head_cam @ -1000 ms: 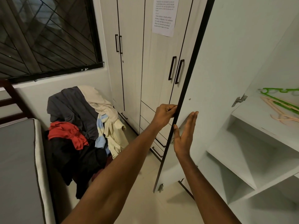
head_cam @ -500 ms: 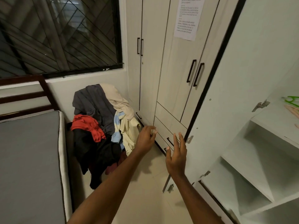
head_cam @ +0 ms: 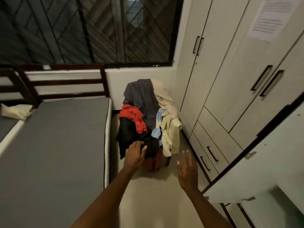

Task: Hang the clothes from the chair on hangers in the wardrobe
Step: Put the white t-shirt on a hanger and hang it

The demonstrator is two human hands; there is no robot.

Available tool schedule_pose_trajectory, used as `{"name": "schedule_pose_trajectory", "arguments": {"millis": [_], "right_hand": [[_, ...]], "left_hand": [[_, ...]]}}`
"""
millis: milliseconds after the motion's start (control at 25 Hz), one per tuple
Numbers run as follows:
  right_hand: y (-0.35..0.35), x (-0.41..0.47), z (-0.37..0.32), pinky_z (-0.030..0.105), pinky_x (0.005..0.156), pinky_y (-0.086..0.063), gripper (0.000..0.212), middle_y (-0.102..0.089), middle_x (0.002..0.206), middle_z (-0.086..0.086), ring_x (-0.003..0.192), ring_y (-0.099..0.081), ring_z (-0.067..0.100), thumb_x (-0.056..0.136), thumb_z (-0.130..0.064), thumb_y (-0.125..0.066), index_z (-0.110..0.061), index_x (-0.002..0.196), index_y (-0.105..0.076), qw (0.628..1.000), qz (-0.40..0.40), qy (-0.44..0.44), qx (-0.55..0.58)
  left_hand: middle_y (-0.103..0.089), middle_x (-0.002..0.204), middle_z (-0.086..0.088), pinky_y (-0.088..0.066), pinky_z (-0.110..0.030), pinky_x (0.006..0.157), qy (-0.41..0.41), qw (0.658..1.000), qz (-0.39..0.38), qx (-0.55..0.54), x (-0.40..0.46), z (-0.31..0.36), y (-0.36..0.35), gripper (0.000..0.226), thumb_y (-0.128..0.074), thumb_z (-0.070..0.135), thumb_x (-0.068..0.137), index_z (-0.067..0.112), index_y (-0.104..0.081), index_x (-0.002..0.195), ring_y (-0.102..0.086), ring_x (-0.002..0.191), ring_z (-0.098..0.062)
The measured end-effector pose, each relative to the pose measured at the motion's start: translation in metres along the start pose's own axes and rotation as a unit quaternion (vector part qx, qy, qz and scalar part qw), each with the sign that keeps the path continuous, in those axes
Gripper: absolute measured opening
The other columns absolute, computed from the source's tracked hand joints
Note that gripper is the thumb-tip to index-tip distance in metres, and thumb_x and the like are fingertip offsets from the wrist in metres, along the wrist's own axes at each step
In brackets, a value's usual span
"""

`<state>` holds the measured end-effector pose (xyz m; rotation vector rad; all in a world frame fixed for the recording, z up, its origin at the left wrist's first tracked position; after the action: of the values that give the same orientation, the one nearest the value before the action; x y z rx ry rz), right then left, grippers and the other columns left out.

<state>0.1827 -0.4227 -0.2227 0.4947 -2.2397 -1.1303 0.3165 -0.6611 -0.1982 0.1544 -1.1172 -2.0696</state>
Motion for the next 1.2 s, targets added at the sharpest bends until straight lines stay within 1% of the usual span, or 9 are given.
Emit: {"name": "schedule_pose_trajectory", "arguments": {"millis": [160,240,360,480,640,800,920,1040,1200], "right_hand": [[-0.030,0.017,-0.024,0.048,0.106,-0.045,0.057,-0.045,0.153,0.013,0.136,-0.046,0.031,0.102,-0.042,-0.038,-0.011,0.149,-0.044,0.999,-0.045,0.010,-0.023],[-0.042,0.031,-0.032,0.048,0.104,-0.046,0.059,-0.049,0.149,0.014,0.132,-0.049,0.033,0.100,-0.043,-0.035,-0.010,0.147,-0.047,0.997,-0.060,0.018,-0.040],[-0.059,0.062,-0.038,0.048,0.102,-0.045,0.059,-0.051,0.147,0.014,0.132,-0.050,0.033,0.100,-0.044,-0.036,-0.010,0.145,-0.049,0.997,-0.067,0.017,-0.037],[-0.079,0.102,-0.041,0.049,0.103,-0.046,0.059,-0.054,0.144,0.015,0.131,-0.049,0.034,0.099,-0.044,-0.036,-0.008,0.143,-0.052,0.998,-0.063,0.014,-0.013],[-0.106,0.161,-0.029,0.051,0.100,-0.048,0.058,-0.059,0.137,0.016,0.125,-0.056,0.036,0.098,-0.044,-0.037,-0.006,0.136,-0.058,0.998,-0.067,-0.001,-0.007],[-0.129,0.225,-0.006,0.050,0.099,-0.048,0.056,-0.059,0.136,0.015,0.123,-0.057,0.036,0.099,-0.048,-0.033,-0.010,0.133,-0.058,0.996,-0.073,-0.048,-0.016],[-0.138,0.262,0.011,0.050,0.094,-0.052,0.066,-0.061,0.132,0.017,0.116,-0.060,0.036,0.105,-0.054,-0.020,-0.007,0.128,-0.060,0.997,-0.046,-0.057,-0.023],[-0.143,0.292,0.024,0.049,0.087,-0.056,0.070,-0.064,0.125,0.020,0.107,-0.065,0.039,0.107,-0.051,-0.014,-0.003,0.123,-0.063,0.996,-0.048,-0.079,-0.015],[-0.165,0.327,0.041,0.048,0.087,-0.056,0.056,-0.064,0.124,0.020,0.108,-0.065,0.038,0.104,-0.044,-0.030,-0.003,0.121,-0.064,0.995,-0.029,-0.085,-0.038]], "left_hand": [[-0.060,0.130,-0.005,-0.047,-0.042,0.094,0.016,0.999,0.000,0.030,0.004,-0.026,0.019,0.053,-0.036,0.055,0.101,0.016,-0.058,0.130,-0.057,0.118,-0.025],[-0.056,0.138,-0.009,-0.044,-0.041,0.100,0.028,0.998,-0.006,0.052,0.012,-0.033,0.024,0.054,-0.041,0.051,0.103,0.013,-0.056,0.138,-0.054,0.126,-0.028],[-0.050,0.147,-0.013,-0.040,-0.043,0.110,0.043,0.996,-0.024,0.070,0.031,-0.043,0.024,0.076,-0.025,0.062,0.097,0.011,-0.049,0.148,-0.047,0.135,-0.031],[-0.047,0.150,-0.013,-0.038,-0.043,0.112,0.052,0.995,-0.032,0.078,0.065,-0.054,0.015,0.085,-0.016,0.067,0.093,0.012,-0.046,0.150,-0.044,0.138,-0.030],[-0.049,0.148,-0.014,-0.041,-0.044,0.109,0.062,0.991,-0.049,0.110,0.125,-0.068,-0.006,0.081,-0.020,0.065,0.095,0.011,-0.047,0.149,-0.048,0.135,-0.032],[-0.049,0.148,-0.015,-0.042,-0.046,0.109,0.060,0.988,-0.069,0.127,0.197,-0.073,-0.034,0.062,-0.041,0.054,0.103,0.012,-0.048,0.148,-0.048,0.135,-0.033],[-0.051,0.145,-0.017,-0.044,-0.049,0.105,0.049,0.990,-0.070,0.116,0.247,-0.060,-0.052,0.054,-0.050,0.045,0.104,0.010,-0.051,0.144,-0.050,0.132,-0.036],[-0.057,0.136,-0.014,-0.049,-0.047,0.094,0.029,0.990,-0.084,0.113,0.288,-0.048,-0.065,0.059,-0.038,0.053,0.101,0.011,-0.055,0.138,-0.056,0.121,-0.035],[-0.061,0.127,-0.013,-0.048,-0.043,0.087,0.011,0.990,-0.096,0.101,0.344,-0.046,-0.088,0.066,-0.028,0.058,0.097,0.010,-0.059,0.131,-0.059,0.112,-0.034]]}}
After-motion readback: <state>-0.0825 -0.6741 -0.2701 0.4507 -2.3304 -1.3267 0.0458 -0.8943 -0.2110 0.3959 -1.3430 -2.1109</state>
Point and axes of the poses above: each hand's wrist, its own x-axis towards the middle knuckle, its own y-axis out of the back of the hand, z = x × y, the point moved 1 cm from there along x, towards the middle knuckle
